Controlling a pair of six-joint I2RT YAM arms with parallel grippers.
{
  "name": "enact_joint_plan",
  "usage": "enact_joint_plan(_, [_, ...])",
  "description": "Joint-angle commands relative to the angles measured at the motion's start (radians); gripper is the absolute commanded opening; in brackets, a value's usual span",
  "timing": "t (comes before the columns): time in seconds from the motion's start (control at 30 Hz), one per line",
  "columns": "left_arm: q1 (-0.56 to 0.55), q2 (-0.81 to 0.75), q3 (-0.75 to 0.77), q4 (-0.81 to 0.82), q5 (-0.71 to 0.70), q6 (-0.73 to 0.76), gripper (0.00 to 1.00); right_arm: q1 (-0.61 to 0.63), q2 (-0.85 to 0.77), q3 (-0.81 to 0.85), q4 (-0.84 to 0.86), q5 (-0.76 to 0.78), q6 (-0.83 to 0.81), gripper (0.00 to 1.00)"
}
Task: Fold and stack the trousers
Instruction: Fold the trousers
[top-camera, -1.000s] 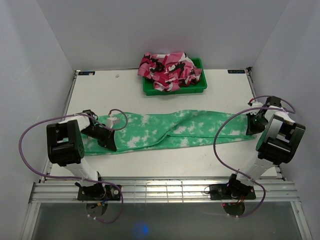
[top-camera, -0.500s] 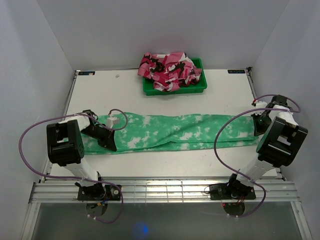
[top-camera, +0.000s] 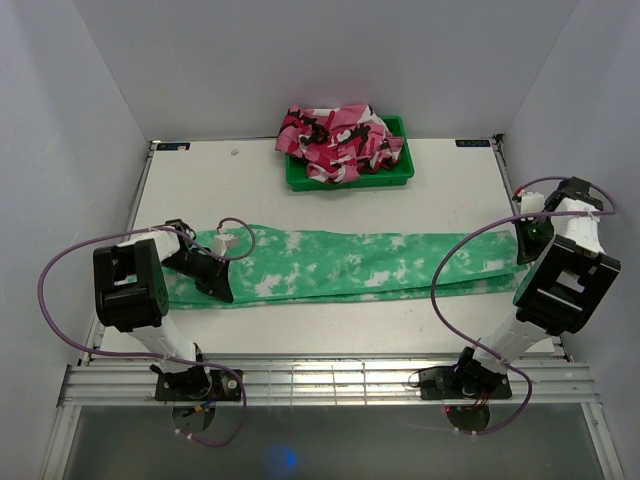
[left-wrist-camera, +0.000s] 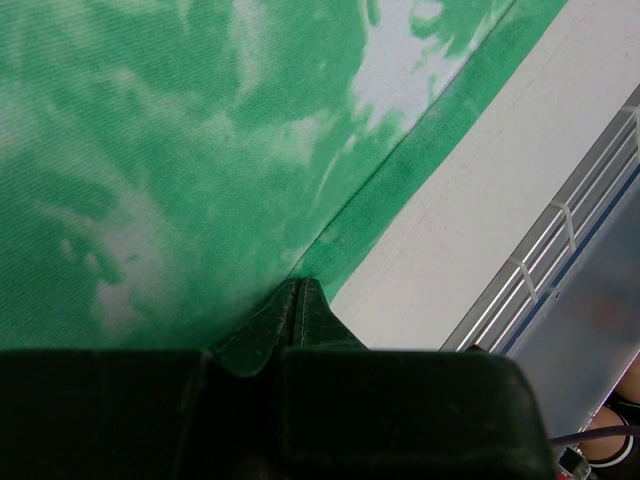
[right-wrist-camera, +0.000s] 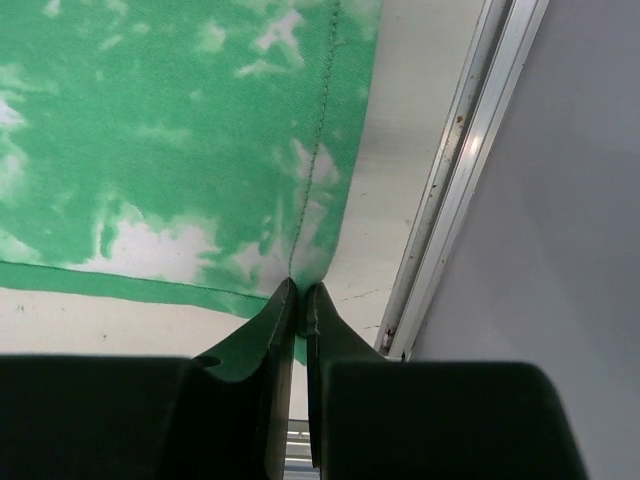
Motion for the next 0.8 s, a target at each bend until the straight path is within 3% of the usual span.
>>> enact_joint_plan(0.0, [0.030,0.059,-0.037,0.325,-0.468,0.124,0.07,-0.012,-0.013,0.032,-0.065,0.012,-0.044,0.08])
enact_joint_plan(0.53, [0.030,0.059,-0.045,0.331,-0.482,0.128,0.07,-0.056,0.052,0.067,-0.121,0.019,-0.092,0.08])
enact_joint_plan(0.77, [0.030,0.059,-0.027,0.325,-0.468,0.120,0.07,-0.056,0.103,-0.019,0.013,0.052,-0.086,0.09])
